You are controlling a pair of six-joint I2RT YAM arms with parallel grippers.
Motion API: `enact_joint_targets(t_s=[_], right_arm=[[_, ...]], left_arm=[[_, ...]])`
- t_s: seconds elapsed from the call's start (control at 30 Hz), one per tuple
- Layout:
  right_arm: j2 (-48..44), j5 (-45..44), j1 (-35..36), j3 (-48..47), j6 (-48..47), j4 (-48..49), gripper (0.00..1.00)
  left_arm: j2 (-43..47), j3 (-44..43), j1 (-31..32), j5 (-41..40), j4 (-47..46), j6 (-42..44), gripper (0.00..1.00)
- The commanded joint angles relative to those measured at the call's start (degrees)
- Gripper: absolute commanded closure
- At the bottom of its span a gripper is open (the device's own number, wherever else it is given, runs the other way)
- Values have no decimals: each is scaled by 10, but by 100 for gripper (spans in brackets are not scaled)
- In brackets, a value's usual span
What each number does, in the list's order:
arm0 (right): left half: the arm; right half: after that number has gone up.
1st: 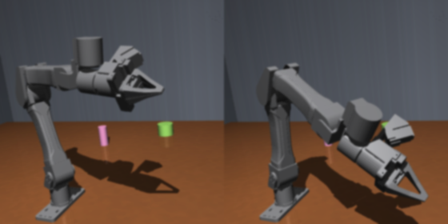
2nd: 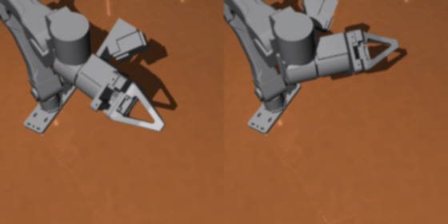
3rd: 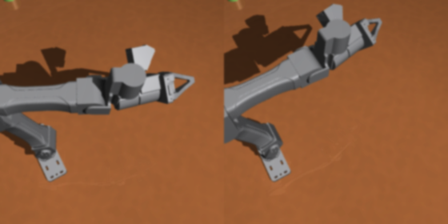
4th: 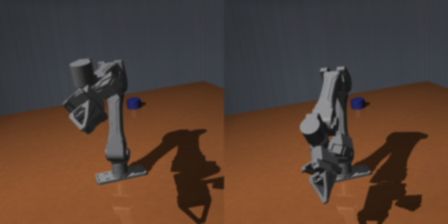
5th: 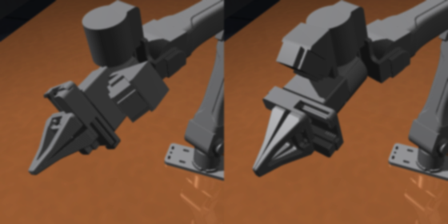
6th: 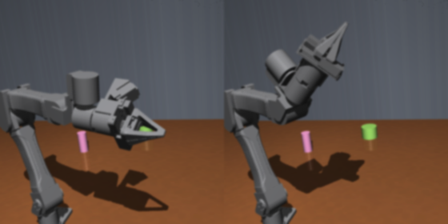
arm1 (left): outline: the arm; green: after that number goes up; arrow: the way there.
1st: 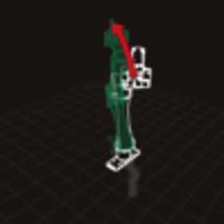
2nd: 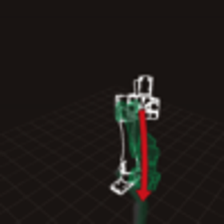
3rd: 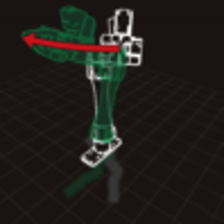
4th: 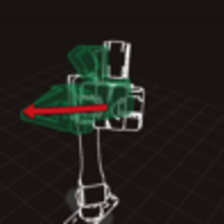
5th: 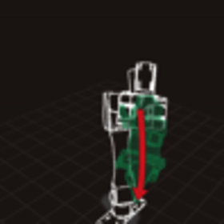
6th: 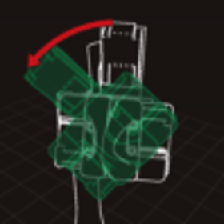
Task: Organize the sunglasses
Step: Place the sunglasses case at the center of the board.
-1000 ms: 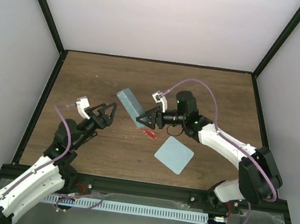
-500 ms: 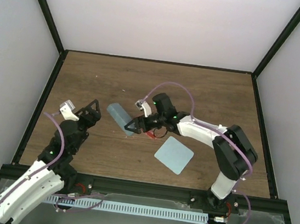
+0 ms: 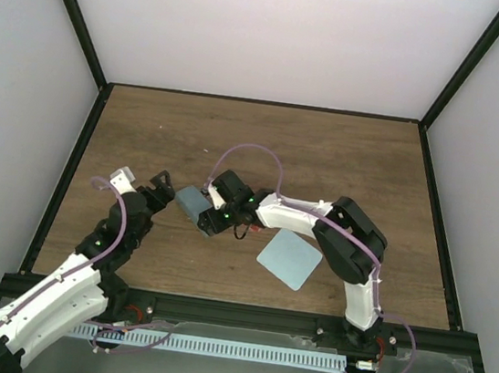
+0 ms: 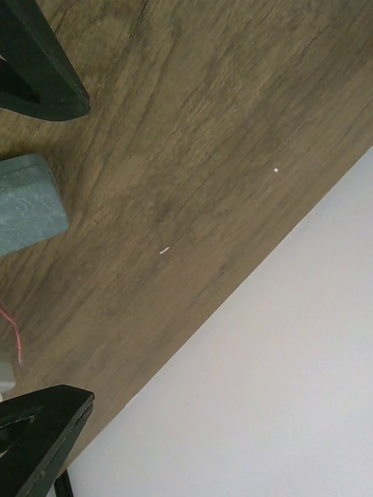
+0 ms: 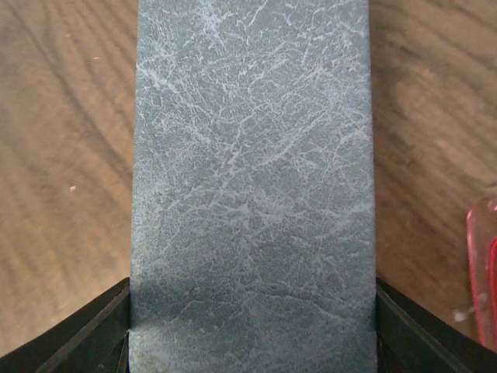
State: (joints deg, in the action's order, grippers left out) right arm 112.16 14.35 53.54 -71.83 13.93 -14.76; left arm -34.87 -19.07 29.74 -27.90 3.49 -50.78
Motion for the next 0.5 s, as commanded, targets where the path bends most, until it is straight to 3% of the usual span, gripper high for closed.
enact_joint_targets(t_s=[0.0,0.07,0.2,0.47], right_arm=[[24,-103,18,-33,-9,-40,67],[28,-109,24,-35,-9,-40,62],[27,-114,30,-34,-13,-32,39],[17,-113,31,-21,-13,-2,25]], left_arm=[[-12,5,1,-14,-31,2,5],[-23,0,1,-15,-28,2,5],[-32,-5,1,-16,-25,4,5],[-53,-11,2,-8,-29,-6,4]])
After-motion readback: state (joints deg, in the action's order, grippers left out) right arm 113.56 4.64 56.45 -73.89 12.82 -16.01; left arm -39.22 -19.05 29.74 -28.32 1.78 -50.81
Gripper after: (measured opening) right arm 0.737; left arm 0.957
